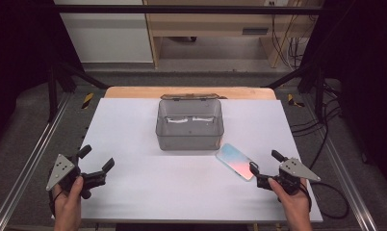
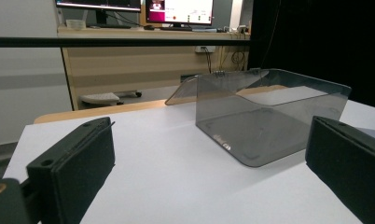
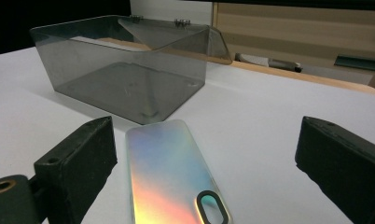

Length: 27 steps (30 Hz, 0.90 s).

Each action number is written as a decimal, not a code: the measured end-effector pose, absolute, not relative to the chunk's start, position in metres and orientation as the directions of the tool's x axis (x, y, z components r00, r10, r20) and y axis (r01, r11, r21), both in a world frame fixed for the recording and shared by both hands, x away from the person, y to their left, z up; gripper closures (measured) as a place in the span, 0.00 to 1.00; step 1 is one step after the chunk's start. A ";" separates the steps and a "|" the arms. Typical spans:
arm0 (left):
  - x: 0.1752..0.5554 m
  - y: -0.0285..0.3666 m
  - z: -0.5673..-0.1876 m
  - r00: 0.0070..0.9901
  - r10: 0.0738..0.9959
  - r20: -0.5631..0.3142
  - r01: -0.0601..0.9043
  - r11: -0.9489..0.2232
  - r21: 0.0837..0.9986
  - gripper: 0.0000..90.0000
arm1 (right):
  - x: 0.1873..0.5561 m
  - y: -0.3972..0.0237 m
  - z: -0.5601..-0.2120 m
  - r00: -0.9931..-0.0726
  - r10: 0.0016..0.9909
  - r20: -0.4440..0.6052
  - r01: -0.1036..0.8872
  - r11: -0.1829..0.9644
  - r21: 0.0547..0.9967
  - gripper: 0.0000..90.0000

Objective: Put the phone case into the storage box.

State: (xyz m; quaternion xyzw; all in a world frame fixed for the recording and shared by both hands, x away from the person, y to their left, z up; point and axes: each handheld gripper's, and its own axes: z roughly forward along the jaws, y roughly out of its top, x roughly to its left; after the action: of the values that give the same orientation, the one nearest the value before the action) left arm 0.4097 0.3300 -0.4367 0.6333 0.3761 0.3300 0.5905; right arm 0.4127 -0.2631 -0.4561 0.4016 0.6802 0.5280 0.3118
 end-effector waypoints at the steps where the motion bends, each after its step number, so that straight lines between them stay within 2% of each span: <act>1: 0.410 0.330 -0.437 0.498 0.867 -0.026 0.088 -0.021 0.996 0.02 | 0.413 -0.263 -0.457 -0.476 0.879 -0.002 0.222 0.123 0.967 0.06; 13: 0.410 0.330 -0.438 0.489 0.872 -0.020 0.103 -0.035 0.994 0.02 | 0.413 -0.262 -0.459 -0.443 0.897 0.011 0.272 0.122 0.954 0.07; 16: 0.411 0.331 -0.437 0.490 0.872 -0.018 0.102 -0.036 0.994 0.02 | 0.412 -0.259 -0.458 -0.457 0.890 0.001 0.270 0.138 0.953 0.06; 27: 0.412 0.332 -0.438 0.488 0.873 -0.020 0.114 -0.040 0.993 0.02 | 0.420 -0.242 -0.458 -0.487 0.873 0.024 0.369 0.180 0.912 0.04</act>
State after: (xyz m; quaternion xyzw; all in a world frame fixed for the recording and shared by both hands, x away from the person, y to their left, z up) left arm 0.4118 0.3316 -0.4382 0.6417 0.3843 0.3292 0.5763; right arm 0.4198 -0.2424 -0.4581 0.4310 0.7205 0.4735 0.2664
